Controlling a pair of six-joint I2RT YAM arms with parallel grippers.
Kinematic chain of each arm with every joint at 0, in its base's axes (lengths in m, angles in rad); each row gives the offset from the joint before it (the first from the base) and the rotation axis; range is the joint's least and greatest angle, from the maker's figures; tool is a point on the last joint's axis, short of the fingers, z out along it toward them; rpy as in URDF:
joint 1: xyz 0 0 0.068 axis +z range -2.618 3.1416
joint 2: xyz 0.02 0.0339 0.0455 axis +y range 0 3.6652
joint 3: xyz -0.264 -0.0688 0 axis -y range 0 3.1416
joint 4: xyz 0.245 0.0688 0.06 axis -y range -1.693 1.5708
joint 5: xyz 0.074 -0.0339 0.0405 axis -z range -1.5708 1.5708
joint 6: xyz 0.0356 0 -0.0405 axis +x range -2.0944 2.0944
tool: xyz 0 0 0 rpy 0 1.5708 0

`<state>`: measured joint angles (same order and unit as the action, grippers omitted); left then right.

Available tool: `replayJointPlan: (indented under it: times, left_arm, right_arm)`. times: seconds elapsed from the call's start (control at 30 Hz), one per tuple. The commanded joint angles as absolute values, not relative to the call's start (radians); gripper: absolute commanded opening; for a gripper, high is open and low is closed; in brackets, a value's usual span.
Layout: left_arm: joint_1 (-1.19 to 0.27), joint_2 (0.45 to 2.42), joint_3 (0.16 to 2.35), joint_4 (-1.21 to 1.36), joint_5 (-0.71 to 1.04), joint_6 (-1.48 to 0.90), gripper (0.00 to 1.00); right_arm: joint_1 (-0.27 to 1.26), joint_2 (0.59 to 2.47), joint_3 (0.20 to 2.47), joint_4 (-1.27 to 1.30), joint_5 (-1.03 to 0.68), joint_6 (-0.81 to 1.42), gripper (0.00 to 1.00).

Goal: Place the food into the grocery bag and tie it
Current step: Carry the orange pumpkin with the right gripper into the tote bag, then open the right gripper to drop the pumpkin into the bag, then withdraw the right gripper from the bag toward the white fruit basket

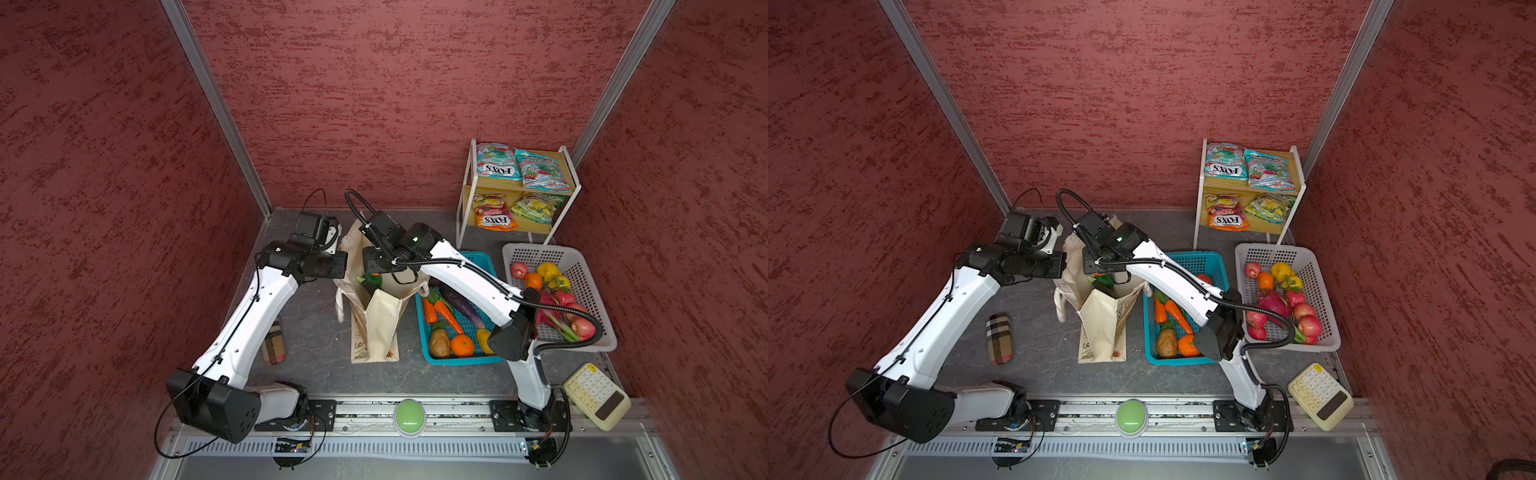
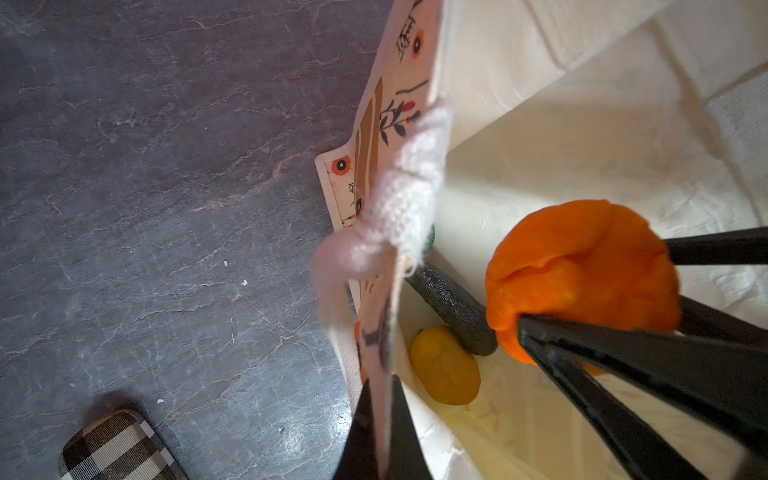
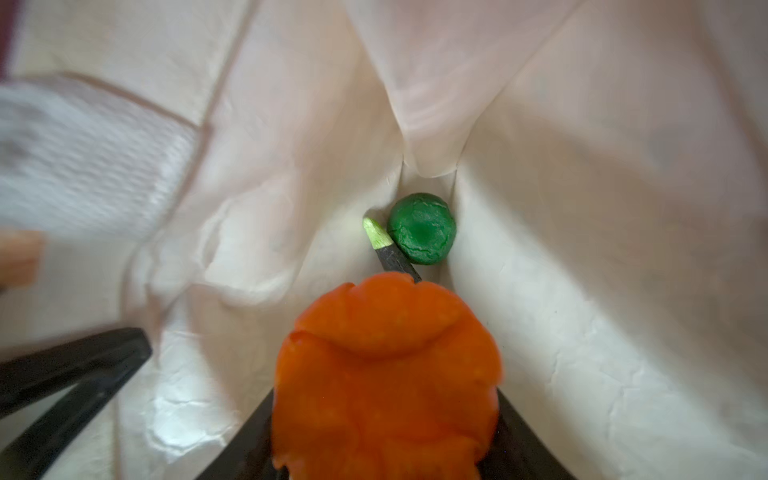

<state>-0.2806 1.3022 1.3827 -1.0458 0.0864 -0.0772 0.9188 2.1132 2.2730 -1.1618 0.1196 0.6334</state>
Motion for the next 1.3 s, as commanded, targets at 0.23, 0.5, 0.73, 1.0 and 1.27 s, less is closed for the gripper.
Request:
replayJointPlan:
  times: [0.23,0.5,0.73,1.0,1.27]
  left_arm:
    - [-0.268,1.31,1.408,-1.037,0.104,-0.07,0.0]
    - [-0.268,1.317,1.409,-1.041,0.099,-0.071,0.0]
    - [-0.268,1.319,1.407,-1.037,0.101,-0.075,0.0]
    - [-0.27,1.324,1.414,-1.044,0.106,-0.075,0.0]
    - [-0.268,1.323,1.433,-1.068,0.075,-0.074,0.0]
  right_arm:
    - [0.917,2.127,2.218,-1.136,0.115,0.574,0.48]
    - [0.917,2.146,2.226,-1.123,0.095,0.567,0.51]
    - [0.917,2.161,2.25,-1.126,0.097,0.553,0.68]
    - [0.917,2.169,2.353,-1.187,0.138,0.551,0.99]
    - [0.919,2.099,2.551,-1.247,0.253,0.543,0.99]
